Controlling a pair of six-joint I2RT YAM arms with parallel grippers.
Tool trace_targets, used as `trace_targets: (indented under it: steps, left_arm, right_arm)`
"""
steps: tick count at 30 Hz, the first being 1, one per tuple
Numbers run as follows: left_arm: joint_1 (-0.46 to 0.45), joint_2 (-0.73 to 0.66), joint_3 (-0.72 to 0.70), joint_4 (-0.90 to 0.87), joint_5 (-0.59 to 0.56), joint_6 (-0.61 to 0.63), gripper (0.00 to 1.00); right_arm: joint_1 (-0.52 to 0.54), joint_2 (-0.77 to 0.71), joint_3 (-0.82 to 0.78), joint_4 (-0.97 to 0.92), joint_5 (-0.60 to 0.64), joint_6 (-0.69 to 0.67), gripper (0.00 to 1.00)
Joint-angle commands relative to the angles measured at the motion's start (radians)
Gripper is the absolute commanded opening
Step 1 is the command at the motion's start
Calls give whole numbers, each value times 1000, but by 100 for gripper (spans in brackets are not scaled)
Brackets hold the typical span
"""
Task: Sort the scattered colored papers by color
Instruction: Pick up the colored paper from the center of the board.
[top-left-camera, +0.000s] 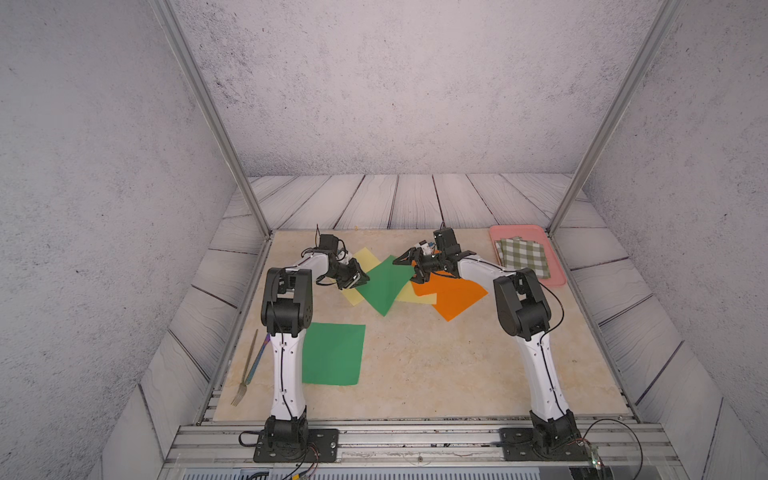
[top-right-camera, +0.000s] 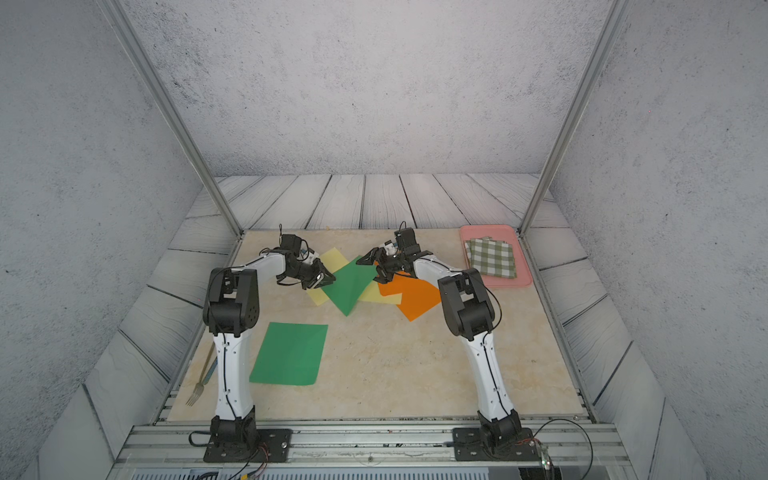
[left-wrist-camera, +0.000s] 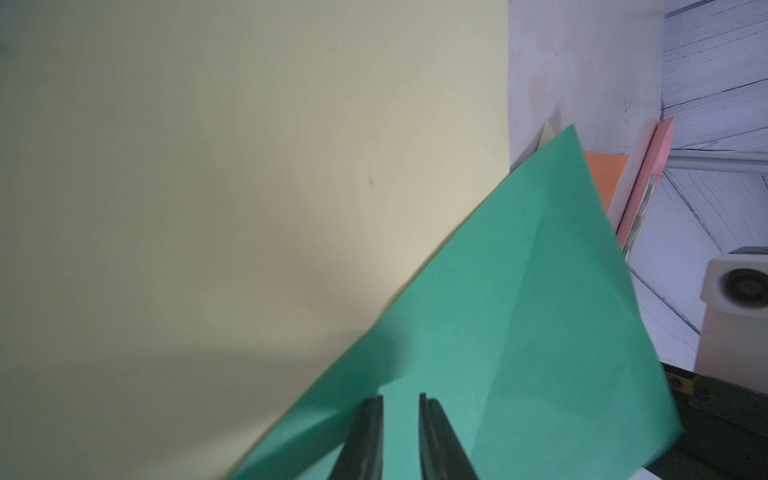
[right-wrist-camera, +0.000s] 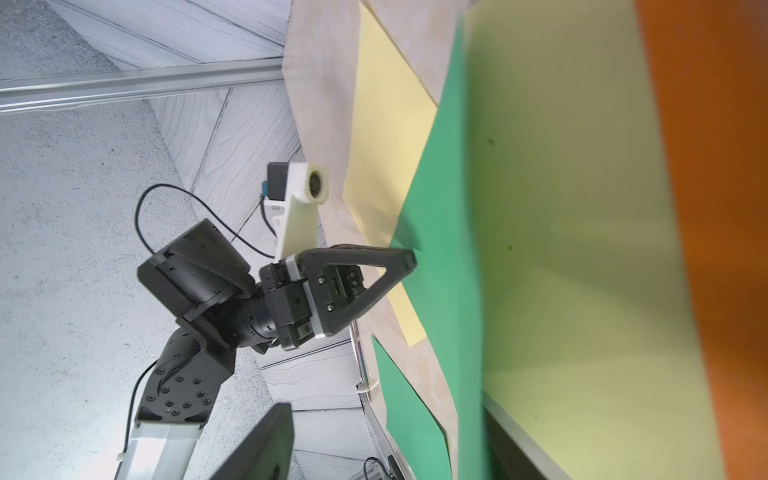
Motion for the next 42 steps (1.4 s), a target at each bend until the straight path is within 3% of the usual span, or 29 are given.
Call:
trace_targets:
  steps: [1,7,19,25,29,35,42]
  left_arm:
    - [-5,29,-42,-70,-54,-8,22]
    - [-5,27,-43,-56,-49,-21,21]
    - [-5,26,-46,-39,-45,-35,21]
    - [-5,25,-54,-33,-45,-41,21]
    - [-5,24,-57,-25,-42,-49,20]
    - [-5,23,-61,-7,-42,-67,20]
    - [-6,27,-63,15,-34,-88,20]
  right_arm:
    - [18,63,16,-41,-19,-13,67]
    - [34,53,16,-269,39,-151,66]
    - [45,-24,-125,-317,84,-193,65]
    - [44,-52,-149,-316,116,-186,64]
    - [47,-64,-151,-303,132,-159,56]
    - [48,-116,-189,-286,230,-133,57]
    - [65,-107,-224,-127,284,20,50]
